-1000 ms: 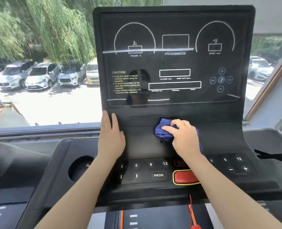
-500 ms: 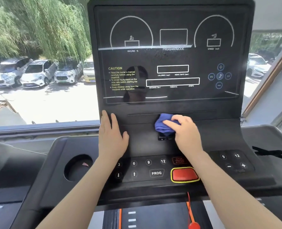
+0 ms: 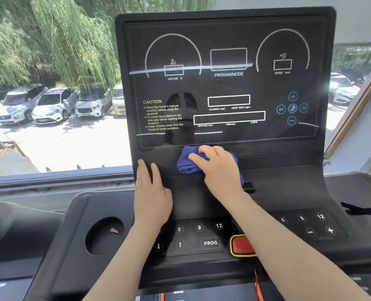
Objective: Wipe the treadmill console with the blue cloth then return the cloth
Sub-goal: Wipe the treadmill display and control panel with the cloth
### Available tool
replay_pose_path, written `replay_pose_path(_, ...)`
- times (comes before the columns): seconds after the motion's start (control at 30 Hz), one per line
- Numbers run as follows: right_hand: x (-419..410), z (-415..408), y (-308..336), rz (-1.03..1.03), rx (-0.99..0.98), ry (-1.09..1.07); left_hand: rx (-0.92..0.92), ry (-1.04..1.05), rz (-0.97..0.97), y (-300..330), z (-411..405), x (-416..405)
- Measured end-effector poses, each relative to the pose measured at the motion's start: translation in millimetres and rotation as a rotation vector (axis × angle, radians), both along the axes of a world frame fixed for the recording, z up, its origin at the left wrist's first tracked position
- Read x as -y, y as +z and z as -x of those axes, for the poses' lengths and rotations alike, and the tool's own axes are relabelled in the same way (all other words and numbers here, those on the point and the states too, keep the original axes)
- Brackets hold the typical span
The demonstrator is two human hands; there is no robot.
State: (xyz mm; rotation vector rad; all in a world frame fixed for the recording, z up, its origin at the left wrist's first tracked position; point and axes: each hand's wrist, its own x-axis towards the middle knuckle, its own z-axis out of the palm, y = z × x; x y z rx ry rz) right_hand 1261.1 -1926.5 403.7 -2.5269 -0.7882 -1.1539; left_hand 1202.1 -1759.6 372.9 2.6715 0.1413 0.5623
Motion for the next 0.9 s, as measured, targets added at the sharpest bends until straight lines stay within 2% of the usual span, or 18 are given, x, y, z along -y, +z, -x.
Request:
replay_pose_path(0.13,70,-6,-7,-0.105,0.012,-0.226,-0.039,0.014,-0.004,-1,2,1)
replay_pose_path(0.23,75,-6,-4,-0.223,-0.037,-0.303,-0.040,0.028,-0.002,2,2,4)
replay_pose_path(0.43,-2,-9,-4,-0.031,-0.044,0.079,-0.091,0.071,-0.010,10,2,11)
replay_pose_path(0.6,14,-19,1,0.188,0.115,0.212,-0.105,0.152,0.048,24,-4,37)
replay_pose_path(0.7,50,-29,3,0.158,0.121,0.108,-0.062,0.112,0.037,27,-8,66)
replay_pose_path(0.8,99,-39,5,-0.001,0.133,-0.093,-0.063,0.112,0.043,25,-11,87)
replay_pose_path(0.9,115,-42,10,-0.162,0.038,-0.249,-0.088,0.145,0.053,25,-13,92)
